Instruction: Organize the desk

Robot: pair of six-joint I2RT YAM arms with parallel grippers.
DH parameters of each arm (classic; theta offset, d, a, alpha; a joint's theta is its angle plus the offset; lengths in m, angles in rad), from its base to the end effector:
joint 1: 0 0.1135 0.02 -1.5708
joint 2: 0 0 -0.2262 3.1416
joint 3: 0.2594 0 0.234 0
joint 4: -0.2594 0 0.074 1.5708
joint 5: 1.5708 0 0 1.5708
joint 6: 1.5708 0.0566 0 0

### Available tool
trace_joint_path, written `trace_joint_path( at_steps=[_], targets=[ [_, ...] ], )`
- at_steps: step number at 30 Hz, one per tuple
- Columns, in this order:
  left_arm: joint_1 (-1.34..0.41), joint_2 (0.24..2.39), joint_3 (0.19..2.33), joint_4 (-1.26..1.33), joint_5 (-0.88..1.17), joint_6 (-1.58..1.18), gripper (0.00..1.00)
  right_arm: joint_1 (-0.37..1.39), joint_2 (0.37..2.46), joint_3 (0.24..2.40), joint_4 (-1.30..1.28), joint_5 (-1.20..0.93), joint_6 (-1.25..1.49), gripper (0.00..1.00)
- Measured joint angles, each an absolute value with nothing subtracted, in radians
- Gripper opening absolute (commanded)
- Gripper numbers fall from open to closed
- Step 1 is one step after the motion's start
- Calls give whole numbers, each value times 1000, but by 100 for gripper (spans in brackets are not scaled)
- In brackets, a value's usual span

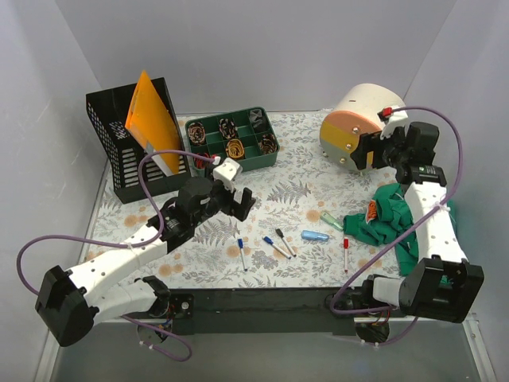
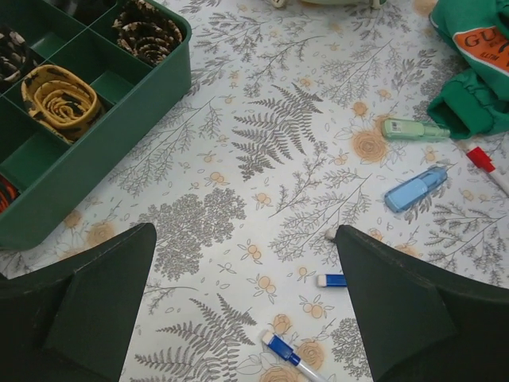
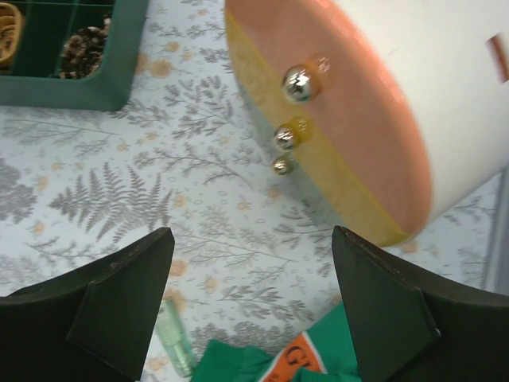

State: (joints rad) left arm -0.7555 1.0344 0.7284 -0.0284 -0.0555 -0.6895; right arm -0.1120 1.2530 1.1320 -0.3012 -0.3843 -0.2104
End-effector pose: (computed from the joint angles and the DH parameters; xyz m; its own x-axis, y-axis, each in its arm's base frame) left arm 0.1925 -0.1770 0.2542 -0.5956 -0.3116 -0.7404 0.3468 0.7317 -0.5869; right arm 0.2970 -0.0120 0.3088 -0.3489 -0.1556 -0.9242 -0.3161 0.9479 -0.0403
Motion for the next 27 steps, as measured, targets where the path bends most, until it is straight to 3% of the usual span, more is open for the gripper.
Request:
trace_joint_path(
  at_steps=[11,22,27],
  targets=[
    [-754,1087,799,28,45,-863,98,-90,1082,964,-205,-382,66,81],
    [-754,1132,866,90,136,-999,98,58,1185,965,-207,-110,221,92],
    [-747,1292,903,194,248,-1141,98,43,1181,965,-210,-66,173,92]
  ],
)
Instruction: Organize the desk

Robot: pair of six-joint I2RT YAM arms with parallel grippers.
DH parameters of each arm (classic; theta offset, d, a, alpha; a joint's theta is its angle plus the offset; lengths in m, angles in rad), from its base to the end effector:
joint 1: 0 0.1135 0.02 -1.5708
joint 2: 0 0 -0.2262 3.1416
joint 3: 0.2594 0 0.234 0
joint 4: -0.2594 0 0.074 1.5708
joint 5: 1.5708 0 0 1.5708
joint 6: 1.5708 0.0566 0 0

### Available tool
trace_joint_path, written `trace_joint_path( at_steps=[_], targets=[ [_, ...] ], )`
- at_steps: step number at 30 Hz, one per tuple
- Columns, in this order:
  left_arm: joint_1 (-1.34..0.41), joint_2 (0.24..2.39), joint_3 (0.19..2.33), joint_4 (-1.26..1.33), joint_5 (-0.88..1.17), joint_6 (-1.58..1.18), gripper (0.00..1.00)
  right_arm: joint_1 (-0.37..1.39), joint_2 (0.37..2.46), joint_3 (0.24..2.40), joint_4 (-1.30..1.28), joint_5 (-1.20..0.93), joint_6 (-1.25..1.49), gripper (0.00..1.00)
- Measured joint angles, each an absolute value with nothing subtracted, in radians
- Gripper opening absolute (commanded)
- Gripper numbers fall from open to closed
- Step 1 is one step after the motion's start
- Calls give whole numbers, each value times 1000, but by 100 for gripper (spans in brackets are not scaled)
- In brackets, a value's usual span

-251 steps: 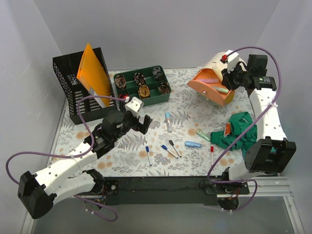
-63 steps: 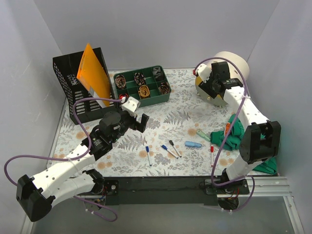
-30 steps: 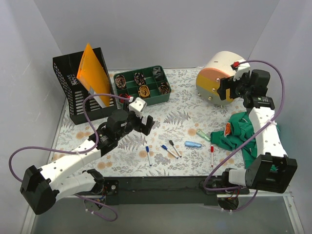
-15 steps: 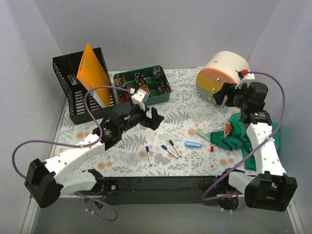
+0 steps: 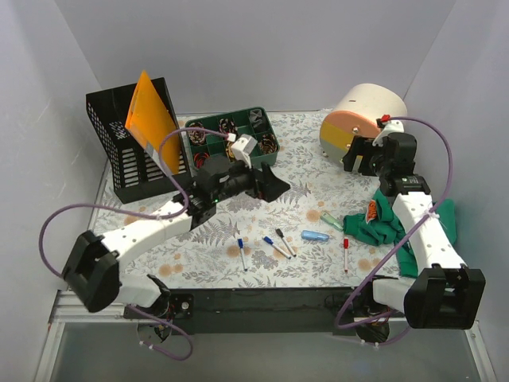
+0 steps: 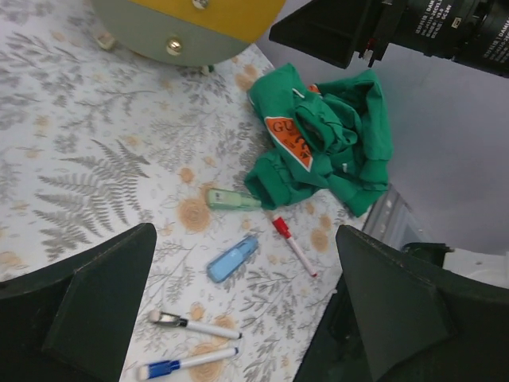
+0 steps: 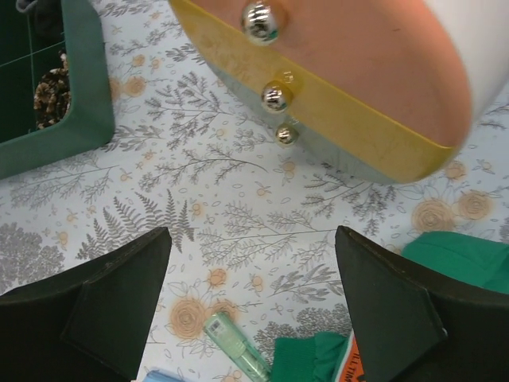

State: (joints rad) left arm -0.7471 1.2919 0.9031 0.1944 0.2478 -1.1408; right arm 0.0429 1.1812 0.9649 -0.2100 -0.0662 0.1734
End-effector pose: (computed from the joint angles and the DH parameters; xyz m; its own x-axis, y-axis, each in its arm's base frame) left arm 0.2226 -0.2251 0.2759 -0.8184 -0.4431 -0.3660 0.2194 0.3476 -0.9116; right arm 0.2862 0.0160 0.2789 -0.4247 0.1541 -0.8921 -0.0301 0.9825 0.1840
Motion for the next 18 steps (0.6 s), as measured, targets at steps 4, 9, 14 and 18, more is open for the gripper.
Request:
trace_joint_path(
  at_steps=[4,9,14,18],
  targets=[
    [-742,1501,1026,239,351,-1274,96,-58,1151,965,-215,-86,146,91],
    [-740,1750,1227,294,442,-1418,88,-210,1082,943,-214,-161,131,79],
    [-739,2027,1495,322,490,-1499,83,-311,1033,908,-214,-252,134,76],
    [-739,2259,1735,332,498,-1534,80,-349,1029,890,-215,-303,139,76]
  ],
)
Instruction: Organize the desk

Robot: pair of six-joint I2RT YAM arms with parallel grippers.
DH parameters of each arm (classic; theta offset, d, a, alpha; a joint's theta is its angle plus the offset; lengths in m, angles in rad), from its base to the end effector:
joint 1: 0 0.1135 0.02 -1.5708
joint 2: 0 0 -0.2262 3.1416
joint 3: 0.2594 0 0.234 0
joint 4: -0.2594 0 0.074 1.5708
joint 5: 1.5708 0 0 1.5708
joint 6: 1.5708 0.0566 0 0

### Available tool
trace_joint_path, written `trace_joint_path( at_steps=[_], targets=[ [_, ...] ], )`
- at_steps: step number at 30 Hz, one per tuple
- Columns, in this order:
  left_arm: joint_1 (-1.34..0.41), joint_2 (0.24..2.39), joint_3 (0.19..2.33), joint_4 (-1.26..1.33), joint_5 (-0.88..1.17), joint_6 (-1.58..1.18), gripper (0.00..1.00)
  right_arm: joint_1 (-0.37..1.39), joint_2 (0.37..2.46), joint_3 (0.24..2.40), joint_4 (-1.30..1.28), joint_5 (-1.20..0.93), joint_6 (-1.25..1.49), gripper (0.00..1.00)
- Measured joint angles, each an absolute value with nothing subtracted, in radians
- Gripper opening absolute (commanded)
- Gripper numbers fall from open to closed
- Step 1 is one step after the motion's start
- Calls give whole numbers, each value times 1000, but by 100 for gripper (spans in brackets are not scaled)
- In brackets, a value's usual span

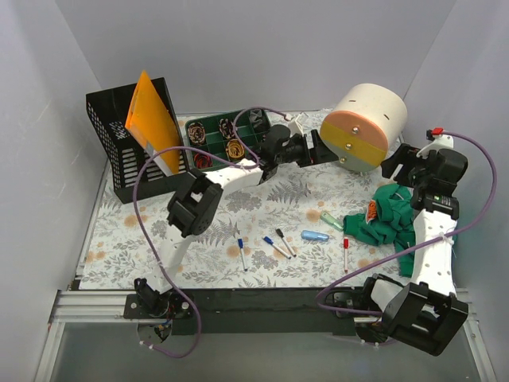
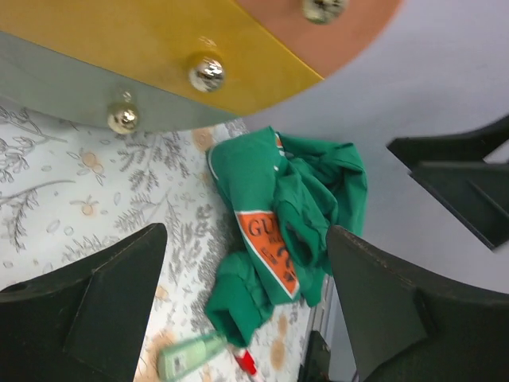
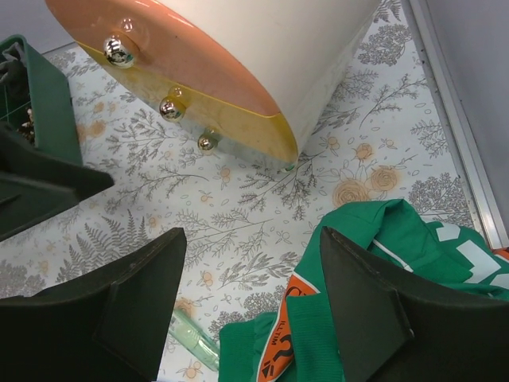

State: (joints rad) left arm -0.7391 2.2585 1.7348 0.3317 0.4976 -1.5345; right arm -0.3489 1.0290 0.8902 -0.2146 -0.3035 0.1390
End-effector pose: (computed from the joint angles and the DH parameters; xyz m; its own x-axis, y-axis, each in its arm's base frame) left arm 0.3594 -0.3641 0.2035 -0.9427 -0.3289 0.0554 -0.1069 0.1406 -0.9843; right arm 0.2461 -0.0715 0.2912 -0.3134 0.2547 -0.9148 0.1072 0.9667 0.2324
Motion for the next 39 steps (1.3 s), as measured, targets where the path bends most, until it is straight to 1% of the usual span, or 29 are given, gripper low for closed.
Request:
trace_joint_path(
  at_steps=[1,7,13,14,15,17,20,24,25,34,39],
  targets=[
    [-739,2307,1780,339,493,-1542,78,-353,1029,887,-215,-312,139,76],
    [-743,2511,1941,436,456,-1605,75,-353,1029,886,-216,-329,143,76],
    [-752,2630,2080,508,390,-1672,70,-353,1029,886,-216,-334,148,76],
    [-754,2638,2095,513,375,-1684,70,-353,1029,886,-216,-336,149,76],
    [-757,2644,2112,524,355,-1697,67,-353,1029,886,-216,-337,150,76],
    [-763,2647,2133,533,326,-1724,65,-353,1029,886,-216,-337,152,76],
    [-769,2653,2178,542,282,-1763,60,-353,1029,886,-216,-337,154,76],
    [-777,2677,2247,545,235,-1798,57,-353,1029,886,-216,-336,155,76],
    [-779,2680,2251,542,228,-1804,54,-353,1029,886,-216,-336,155,76],
    [-792,2715,2257,455,191,-1823,51,-353,1030,886,-216,-336,159,76],
    [-799,2729,2297,416,180,-1821,49,-353,1030,886,-216,-336,159,76]
  ],
)
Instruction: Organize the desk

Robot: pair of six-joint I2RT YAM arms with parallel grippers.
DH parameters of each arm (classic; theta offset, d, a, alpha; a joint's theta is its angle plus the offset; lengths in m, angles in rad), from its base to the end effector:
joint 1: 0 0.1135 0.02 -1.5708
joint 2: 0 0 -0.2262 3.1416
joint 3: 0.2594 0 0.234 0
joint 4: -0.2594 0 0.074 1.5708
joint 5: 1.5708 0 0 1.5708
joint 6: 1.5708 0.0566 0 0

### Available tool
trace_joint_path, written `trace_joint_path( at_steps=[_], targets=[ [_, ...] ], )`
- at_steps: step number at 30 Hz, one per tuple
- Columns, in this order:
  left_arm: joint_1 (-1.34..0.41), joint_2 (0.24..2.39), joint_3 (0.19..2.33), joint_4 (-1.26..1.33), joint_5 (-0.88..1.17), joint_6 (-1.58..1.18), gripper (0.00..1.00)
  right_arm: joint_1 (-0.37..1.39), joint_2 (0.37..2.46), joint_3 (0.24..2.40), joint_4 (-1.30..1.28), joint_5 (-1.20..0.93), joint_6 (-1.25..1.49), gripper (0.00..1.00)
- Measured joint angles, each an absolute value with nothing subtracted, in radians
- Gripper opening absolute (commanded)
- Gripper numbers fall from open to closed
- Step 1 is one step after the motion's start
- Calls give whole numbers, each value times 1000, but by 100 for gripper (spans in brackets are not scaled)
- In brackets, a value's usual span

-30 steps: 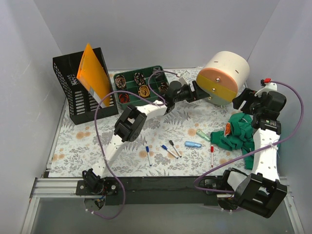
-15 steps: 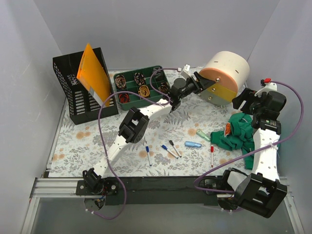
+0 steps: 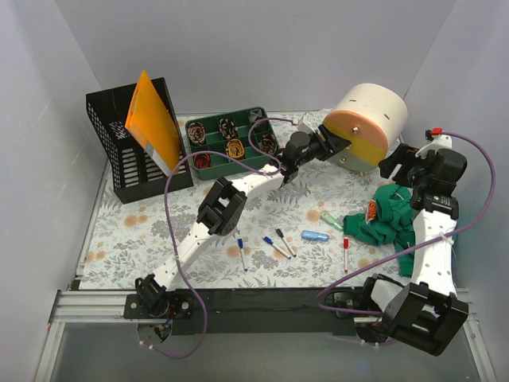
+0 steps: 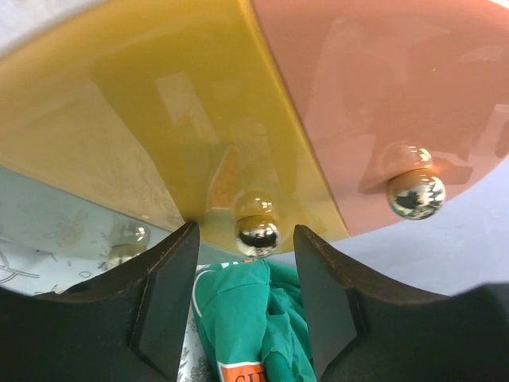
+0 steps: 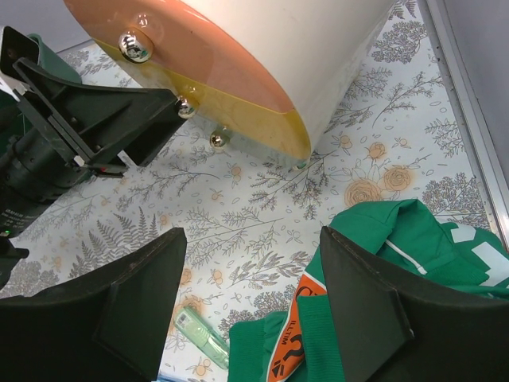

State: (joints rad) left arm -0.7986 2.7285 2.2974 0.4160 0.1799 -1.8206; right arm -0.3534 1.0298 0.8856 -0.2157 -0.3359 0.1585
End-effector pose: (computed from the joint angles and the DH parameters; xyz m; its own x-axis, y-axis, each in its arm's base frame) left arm 0.4026 -0.4279 0.1624 -0.8013 -0.5436 0.2498 -0.2153 -0.1275 -0.9682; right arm 0.2459 -0.0708 0.2894 -0.3204 0.2770 -0.9059 0.0890 0.9609 0.2624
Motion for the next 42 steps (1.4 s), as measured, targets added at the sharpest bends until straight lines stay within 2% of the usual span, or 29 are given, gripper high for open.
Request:
trace_joint_path(
  at_steps=[16,19,23,27,30,34,42],
  targets=[
    [-824,2780,2379,387,122,-1821,40,-353,1030,886,-215,-336,162,76],
    [-827,2780,2383,386,113,-1821,35,-353,1030,886,-215,-336,163,76],
    [-828,2780,2386,393,111,-1822,23,-353,1030,885,-215,-336,162,76],
    [-828,2780,2389,394,108,-1817,5,-353,1030,885,-215,-336,162,76],
    [-828,2773,2371,408,108,-1810,1,-353,1030,885,-215,-336,162,76],
    [-828,2705,2224,493,110,-1796,0,-353,1030,885,-215,-336,162,76],
    [-828,2450,1798,627,143,-1715,0,-354,1030,885,-214,-335,162,76]
  ],
)
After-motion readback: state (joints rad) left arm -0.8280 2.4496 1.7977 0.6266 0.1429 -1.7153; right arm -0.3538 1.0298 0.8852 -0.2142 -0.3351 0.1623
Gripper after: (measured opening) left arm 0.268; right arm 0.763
